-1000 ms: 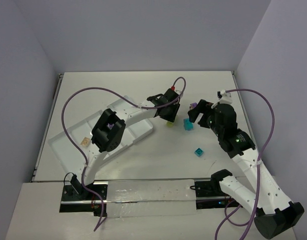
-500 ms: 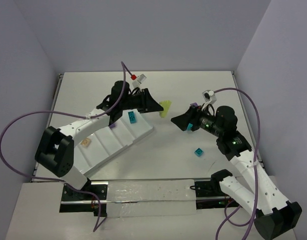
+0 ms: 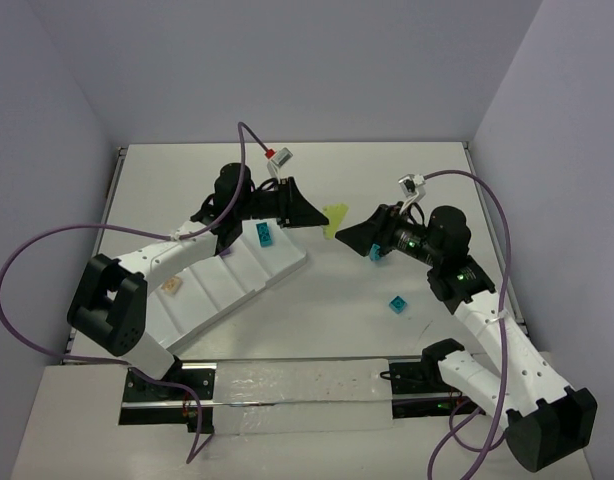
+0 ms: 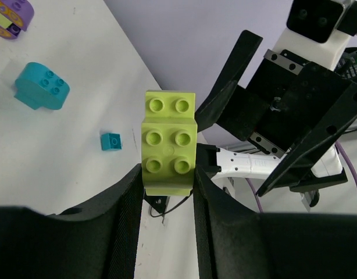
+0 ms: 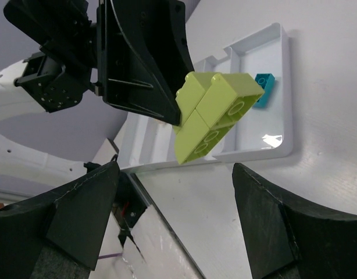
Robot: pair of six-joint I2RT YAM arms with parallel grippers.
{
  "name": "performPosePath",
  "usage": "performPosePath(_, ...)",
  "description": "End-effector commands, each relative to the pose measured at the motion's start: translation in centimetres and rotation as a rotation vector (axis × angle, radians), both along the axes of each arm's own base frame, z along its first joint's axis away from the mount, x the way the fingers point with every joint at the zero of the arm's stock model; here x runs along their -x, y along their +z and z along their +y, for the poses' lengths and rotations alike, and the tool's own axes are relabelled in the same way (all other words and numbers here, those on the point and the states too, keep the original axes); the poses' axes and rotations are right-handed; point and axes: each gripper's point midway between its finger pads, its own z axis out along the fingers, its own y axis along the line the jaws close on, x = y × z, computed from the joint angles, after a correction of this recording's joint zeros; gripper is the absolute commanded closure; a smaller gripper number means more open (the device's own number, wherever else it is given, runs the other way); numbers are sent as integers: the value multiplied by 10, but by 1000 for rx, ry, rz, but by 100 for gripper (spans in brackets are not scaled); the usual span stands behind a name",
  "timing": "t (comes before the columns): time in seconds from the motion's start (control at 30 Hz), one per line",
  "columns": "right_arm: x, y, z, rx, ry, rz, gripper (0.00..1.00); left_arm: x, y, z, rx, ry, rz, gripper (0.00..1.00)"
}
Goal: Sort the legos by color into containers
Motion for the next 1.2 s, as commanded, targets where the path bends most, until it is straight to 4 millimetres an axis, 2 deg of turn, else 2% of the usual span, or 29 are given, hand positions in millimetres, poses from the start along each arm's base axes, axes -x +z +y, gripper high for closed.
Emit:
performPosePath(0.0,0,15,1,-49,20,-50,14,4,41,-1,83,-53,-113,100)
performPosePath(0.2,-1,13,0,-67,18,-37,14,5,55,3,95,-73,-157,100)
performPosePath(0.6,-7,32,7,-162,44,-49,15,2,67,7,51,-64,-208,100)
performPosePath(0.87,-12,33,12,-188,71,-44,19,12,80,9,104,-98,-211,100)
performPosePath(1.17,-5,41,16,-236,118,-87,25,27,90,11,188,-191,-159,100)
